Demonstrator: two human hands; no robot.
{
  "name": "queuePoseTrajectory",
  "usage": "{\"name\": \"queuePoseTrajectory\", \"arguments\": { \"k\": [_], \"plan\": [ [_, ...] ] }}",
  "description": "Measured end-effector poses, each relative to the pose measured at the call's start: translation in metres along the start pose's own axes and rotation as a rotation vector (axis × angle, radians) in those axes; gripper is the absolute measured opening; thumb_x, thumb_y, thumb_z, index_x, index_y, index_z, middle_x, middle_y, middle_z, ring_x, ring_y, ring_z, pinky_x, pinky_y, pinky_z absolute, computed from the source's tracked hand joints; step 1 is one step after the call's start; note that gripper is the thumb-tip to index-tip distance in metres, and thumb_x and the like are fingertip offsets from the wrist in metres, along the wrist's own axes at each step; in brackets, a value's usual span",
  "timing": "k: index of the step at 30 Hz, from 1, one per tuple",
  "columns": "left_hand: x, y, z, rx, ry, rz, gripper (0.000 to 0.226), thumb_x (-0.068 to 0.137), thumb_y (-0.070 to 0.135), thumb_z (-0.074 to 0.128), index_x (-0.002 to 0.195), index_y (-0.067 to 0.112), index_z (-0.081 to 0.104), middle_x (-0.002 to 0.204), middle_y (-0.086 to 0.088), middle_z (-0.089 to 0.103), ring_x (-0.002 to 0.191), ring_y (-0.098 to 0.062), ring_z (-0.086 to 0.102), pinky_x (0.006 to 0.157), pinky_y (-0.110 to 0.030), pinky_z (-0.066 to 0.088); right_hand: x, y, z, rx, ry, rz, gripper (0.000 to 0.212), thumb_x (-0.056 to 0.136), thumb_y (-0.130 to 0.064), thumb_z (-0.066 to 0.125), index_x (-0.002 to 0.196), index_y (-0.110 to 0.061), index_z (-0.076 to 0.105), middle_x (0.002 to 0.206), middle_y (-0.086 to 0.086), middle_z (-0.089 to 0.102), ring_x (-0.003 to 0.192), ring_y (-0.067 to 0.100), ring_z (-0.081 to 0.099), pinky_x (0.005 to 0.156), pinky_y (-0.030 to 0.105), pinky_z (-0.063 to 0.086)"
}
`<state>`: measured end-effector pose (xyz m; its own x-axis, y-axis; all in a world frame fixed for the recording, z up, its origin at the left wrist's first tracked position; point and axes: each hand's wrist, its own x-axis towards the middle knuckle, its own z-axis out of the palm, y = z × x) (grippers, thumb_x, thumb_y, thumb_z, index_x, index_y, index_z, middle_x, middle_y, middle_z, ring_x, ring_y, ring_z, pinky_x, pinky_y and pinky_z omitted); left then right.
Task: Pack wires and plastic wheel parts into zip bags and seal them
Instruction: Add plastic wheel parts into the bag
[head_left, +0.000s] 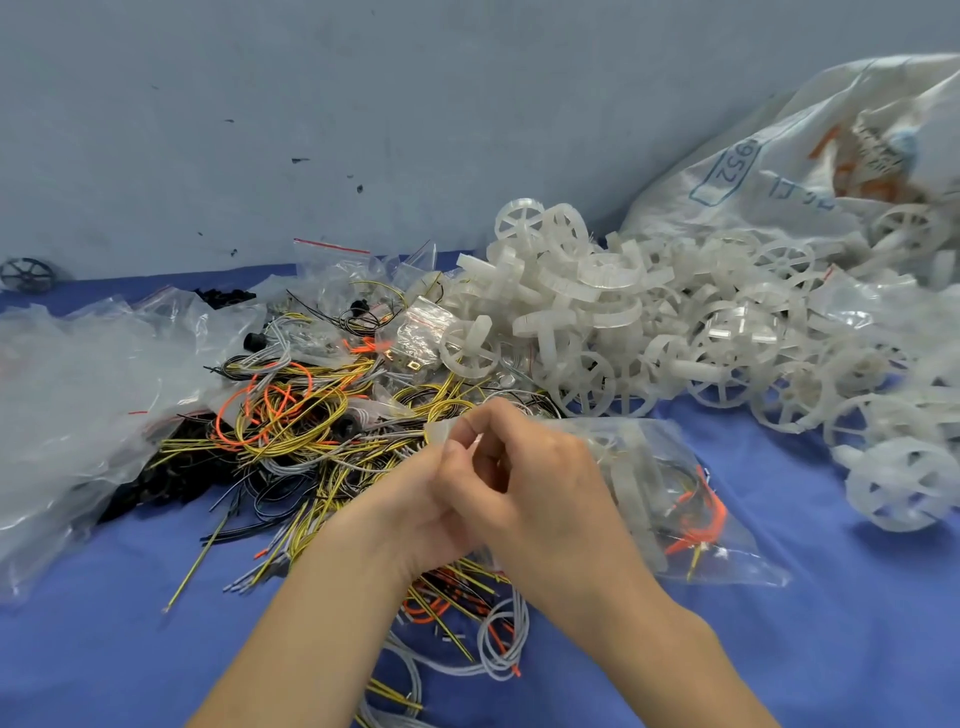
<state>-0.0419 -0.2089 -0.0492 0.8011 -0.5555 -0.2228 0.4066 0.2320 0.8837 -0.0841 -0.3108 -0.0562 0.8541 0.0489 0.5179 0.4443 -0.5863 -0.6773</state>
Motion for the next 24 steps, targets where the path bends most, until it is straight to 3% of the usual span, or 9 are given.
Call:
{"name": "queuePoseTrajectory", "arguments": {
  "k": [2, 6, 9, 11, 13, 15, 17, 20, 24],
  "plan": [
    [0.005, -0.003, 0.0, -0.141, 0.052, -0.056, 0.02, 0.066, 0.016, 0.056, 0.054, 0.008, 0.07, 0.051, -0.007, 0.06, 0.047, -0.015, 0.062, 0.045, -0.02, 0.05, -0.001, 0.0, 0.001, 0.036, -0.007, 0.004, 0.013, 0.085, -0.043, 0.05, 0.085, -0.032, 0.056, 0.062, -0.013, 0.05, 0.068, 0.01, 0.053, 0.056, 0.02, 0.035],
    [0.008, -0.004, 0.003, -0.244, 0.067, -0.117, 0.015, 0.067, 0.023, 0.06, 0.06, 0.01, 0.064, 0.055, -0.005, 0.056, 0.05, -0.018, 0.058, 0.049, -0.022, 0.049, 0.001, 0.003, 0.0, 0.045, 0.027, 0.023, 0.012, 0.084, -0.043, 0.051, 0.085, -0.031, 0.056, 0.063, -0.012, 0.052, 0.066, 0.009, 0.053, 0.054, 0.022, 0.036],
    [0.003, -0.003, 0.0, -0.134, -0.062, -0.05, 0.016, 0.082, 0.027, 0.057, 0.084, 0.018, 0.07, 0.071, -0.004, 0.066, 0.063, -0.016, 0.065, 0.05, -0.028, 0.053, 0.004, 0.007, -0.006, 0.037, 0.061, 0.039, 0.01, 0.085, -0.042, 0.055, 0.085, -0.032, 0.058, 0.064, -0.015, 0.055, 0.061, 0.007, 0.053, 0.052, 0.02, 0.035],
    [0.001, -0.002, -0.005, 0.03, -0.081, 0.004, 0.021, 0.088, 0.028, 0.057, 0.1, 0.021, 0.073, 0.096, -0.007, 0.069, 0.085, -0.019, 0.066, 0.064, -0.033, 0.056, 0.006, 0.01, -0.01, 0.049, 0.082, 0.043, 0.012, 0.088, -0.041, 0.056, 0.084, -0.03, 0.06, 0.062, -0.016, 0.055, 0.058, 0.006, 0.052, 0.052, 0.021, 0.035],
    [-0.002, 0.001, -0.011, 0.111, -0.016, 0.023, 0.03, 0.092, 0.026, 0.058, 0.116, 0.011, 0.068, 0.118, -0.017, 0.065, 0.104, -0.029, 0.063, 0.081, -0.041, 0.055, 0.009, 0.013, -0.014, 0.056, 0.097, 0.047, 0.013, 0.092, -0.038, 0.057, 0.083, -0.03, 0.06, 0.062, -0.017, 0.057, 0.056, 0.007, 0.052, 0.052, 0.022, 0.036],
    [-0.007, 0.004, -0.016, 0.151, 0.038, 0.037, 0.034, 0.096, 0.026, 0.056, 0.122, 0.006, 0.064, 0.125, -0.018, 0.063, 0.115, -0.031, 0.062, 0.095, -0.043, 0.053, 0.013, 0.015, -0.018, 0.034, 0.121, 0.046, 0.012, 0.095, -0.036, 0.056, 0.085, -0.031, 0.06, 0.066, -0.022, 0.058, 0.057, 0.005, 0.053, 0.052, 0.021, 0.036],
    [-0.015, 0.005, -0.019, 0.159, 0.067, 0.049, 0.034, 0.097, 0.025, 0.053, 0.122, 0.006, 0.065, 0.123, -0.017, 0.065, 0.115, -0.028, 0.063, 0.098, -0.043, 0.051, 0.019, 0.016, -0.021, 0.008, 0.16, 0.045, 0.011, 0.096, -0.035, 0.054, 0.089, -0.032, 0.063, 0.069, -0.024, 0.059, 0.061, 0.003, 0.056, 0.052, 0.019, 0.037],
    [-0.028, 0.006, -0.029, 0.098, 0.114, 0.064, 0.043, 0.094, 0.032, 0.051, 0.126, 0.005, 0.061, 0.122, -0.017, 0.066, 0.115, -0.028, 0.063, 0.102, -0.046, 0.048, 0.034, 0.021, -0.023, -0.047, 0.174, 0.051, 0.014, 0.097, -0.03, 0.053, 0.098, -0.031, 0.067, 0.079, -0.02, 0.063, 0.072, 0.001, 0.06, 0.064, 0.026, 0.049],
    [-0.04, 0.006, -0.041, 0.094, 0.08, 0.088, 0.059, 0.093, 0.054, 0.048, 0.126, 0.007, 0.059, 0.124, -0.012, 0.066, 0.117, -0.023, 0.062, 0.094, -0.032, 0.053, 0.051, 0.031, -0.019, -0.192, -0.06, 0.075, 0.024, 0.1, -0.035, 0.049, 0.113, -0.026, 0.067, 0.104, -0.011, 0.066, 0.095, 0.007, 0.06, 0.087, 0.034, 0.051]
  ]
}}
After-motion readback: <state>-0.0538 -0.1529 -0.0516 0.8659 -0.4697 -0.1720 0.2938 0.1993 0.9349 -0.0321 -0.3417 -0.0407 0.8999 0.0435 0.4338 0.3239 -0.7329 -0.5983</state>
